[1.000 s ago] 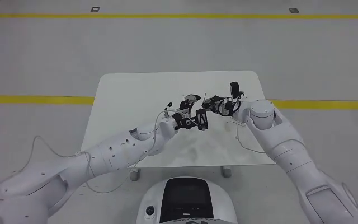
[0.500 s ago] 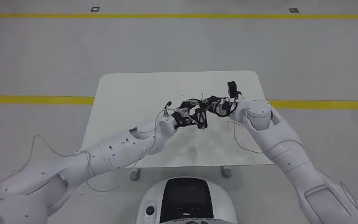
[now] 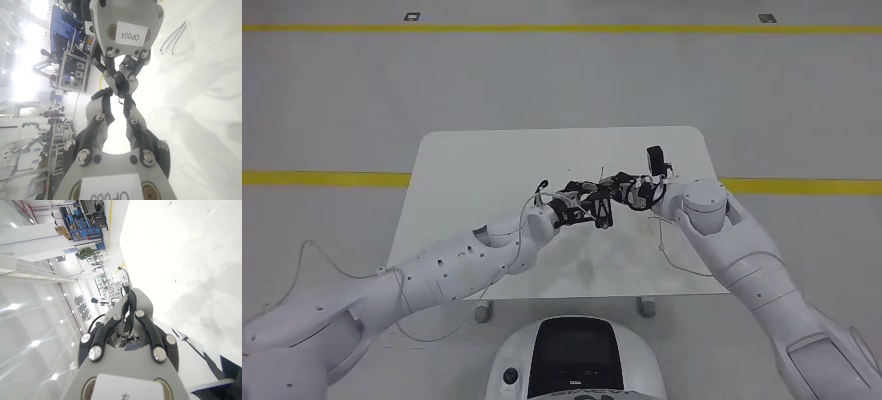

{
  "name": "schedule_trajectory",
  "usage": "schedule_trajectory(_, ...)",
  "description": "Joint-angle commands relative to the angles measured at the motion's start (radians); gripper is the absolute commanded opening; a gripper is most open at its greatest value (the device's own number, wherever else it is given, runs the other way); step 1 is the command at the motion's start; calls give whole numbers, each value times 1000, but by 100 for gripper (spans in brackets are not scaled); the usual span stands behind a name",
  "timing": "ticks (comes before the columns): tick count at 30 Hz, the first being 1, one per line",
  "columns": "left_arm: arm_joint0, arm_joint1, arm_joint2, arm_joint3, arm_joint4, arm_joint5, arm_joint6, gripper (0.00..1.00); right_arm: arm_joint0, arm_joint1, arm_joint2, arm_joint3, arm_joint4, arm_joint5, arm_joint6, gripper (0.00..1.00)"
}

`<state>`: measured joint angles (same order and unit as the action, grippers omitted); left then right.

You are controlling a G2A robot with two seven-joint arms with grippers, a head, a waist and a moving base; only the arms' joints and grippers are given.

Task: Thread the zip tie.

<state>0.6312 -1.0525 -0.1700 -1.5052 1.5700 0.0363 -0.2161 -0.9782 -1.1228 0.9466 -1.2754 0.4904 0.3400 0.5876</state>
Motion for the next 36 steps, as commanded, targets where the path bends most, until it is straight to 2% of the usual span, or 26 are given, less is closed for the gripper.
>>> schedule_trajectory(1, -1, -1, 0, 1, 0, -1, -2, 19, -1, 0, 1, -3, -1, 0, 1, 0)
schedule_trajectory(9, -5, -3, 0, 2, 0, -9, -8, 16, -9, 1, 9, -13, -10, 0, 5, 0)
schedule_trajectory(11, -5, -4, 0, 2, 0, -10, -9, 12, -10, 1, 10, -14, -13, 0, 4, 0)
schedule_trajectory(20, -8, -4, 0, 0, 0, -12, -14, 13, -21, 3, 25, -22, -14, 0, -12, 0)
schedule_trajectory(36, -12, -4, 0, -3, 0, -27, -23, 6, -30, 5, 28, -43, -32, 0, 2, 0)
